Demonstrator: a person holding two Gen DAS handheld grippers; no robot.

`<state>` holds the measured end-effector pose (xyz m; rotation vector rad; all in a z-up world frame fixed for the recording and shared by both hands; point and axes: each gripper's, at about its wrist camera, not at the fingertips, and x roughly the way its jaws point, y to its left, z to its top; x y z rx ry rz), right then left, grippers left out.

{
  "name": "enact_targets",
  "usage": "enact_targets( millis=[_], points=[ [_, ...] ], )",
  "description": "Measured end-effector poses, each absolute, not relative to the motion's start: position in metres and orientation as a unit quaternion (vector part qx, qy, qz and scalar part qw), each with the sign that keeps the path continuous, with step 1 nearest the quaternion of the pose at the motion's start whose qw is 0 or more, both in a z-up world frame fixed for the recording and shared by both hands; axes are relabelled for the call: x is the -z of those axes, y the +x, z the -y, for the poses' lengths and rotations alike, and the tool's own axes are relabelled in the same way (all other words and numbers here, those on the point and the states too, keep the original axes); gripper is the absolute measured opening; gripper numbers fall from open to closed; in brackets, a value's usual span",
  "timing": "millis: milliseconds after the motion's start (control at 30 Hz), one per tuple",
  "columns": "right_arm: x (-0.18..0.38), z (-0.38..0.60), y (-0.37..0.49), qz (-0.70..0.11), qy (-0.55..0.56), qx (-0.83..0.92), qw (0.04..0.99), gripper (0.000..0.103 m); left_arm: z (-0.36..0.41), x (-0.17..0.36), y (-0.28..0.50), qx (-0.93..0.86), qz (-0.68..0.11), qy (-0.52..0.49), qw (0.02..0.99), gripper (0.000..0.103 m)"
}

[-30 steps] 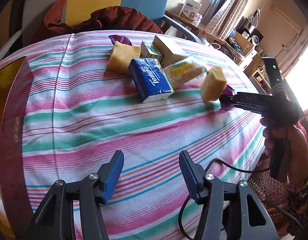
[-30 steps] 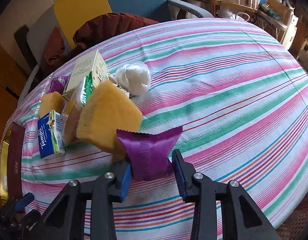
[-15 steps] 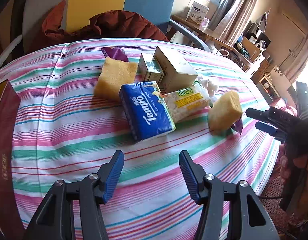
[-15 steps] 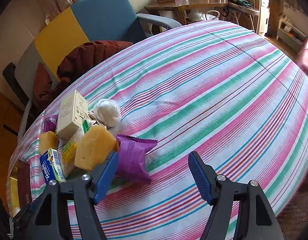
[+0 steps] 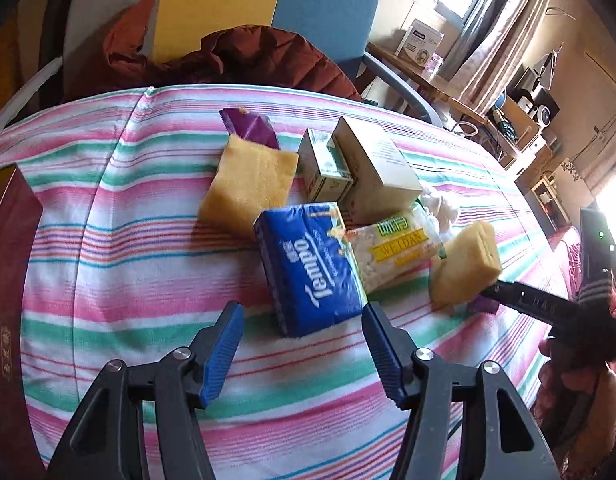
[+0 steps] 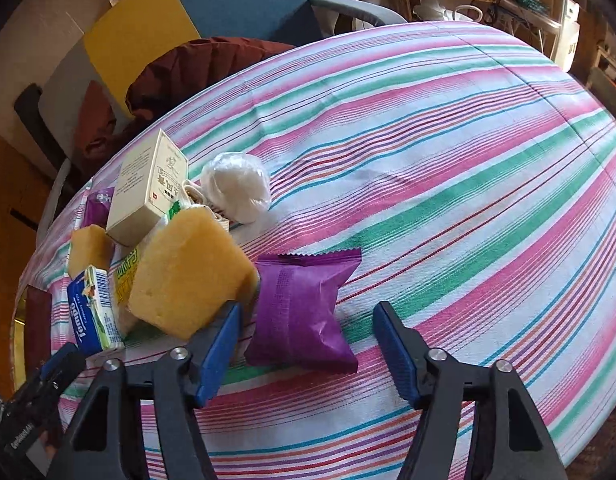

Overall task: Organize objects
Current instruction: 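Grasp the blue Tempo tissue pack with the left tool while the right tool holds the packet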

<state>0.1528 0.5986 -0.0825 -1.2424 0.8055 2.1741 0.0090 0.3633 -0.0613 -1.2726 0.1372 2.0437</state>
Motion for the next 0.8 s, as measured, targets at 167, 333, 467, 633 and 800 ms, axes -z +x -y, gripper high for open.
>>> enact_targets(
  millis=[167,333,467,633,800],
  points=[
    [0.083,-0.597,0.155,-0.296,-0.458,-0.801,0.248,0.039,-0.386,0.065,0.004,-0.795,-0.079,-0.490,0.350,0.062],
    [0.075,-0.604,0.165,-0.314,-0.444,-0.802,0.247,0.035,-0.402,0.071,0.000,-0.798,-0.094,-0.490,0.338,0.064],
    [0.064,-0.612,0.172,-0.314,-0.422,-0.809,0.263,0.035,-0.408,0.078,0.001,-0.802,-0.114,-0.480,0.337,0.066],
    [0.049,-0.608,0.175,-0.300,-0.394,-0.827,0.267,0.035,-0.399,0.081,0.001,-0.808,-0.102,-0.461,0.352,0.064],
    [0.033,-0.596,0.176,-0.280,-0.374,-0.847,0.255,0.035,-0.384,0.082,0.009,-0.816,-0.111,-0.440,0.358,0.058]
  ],
)
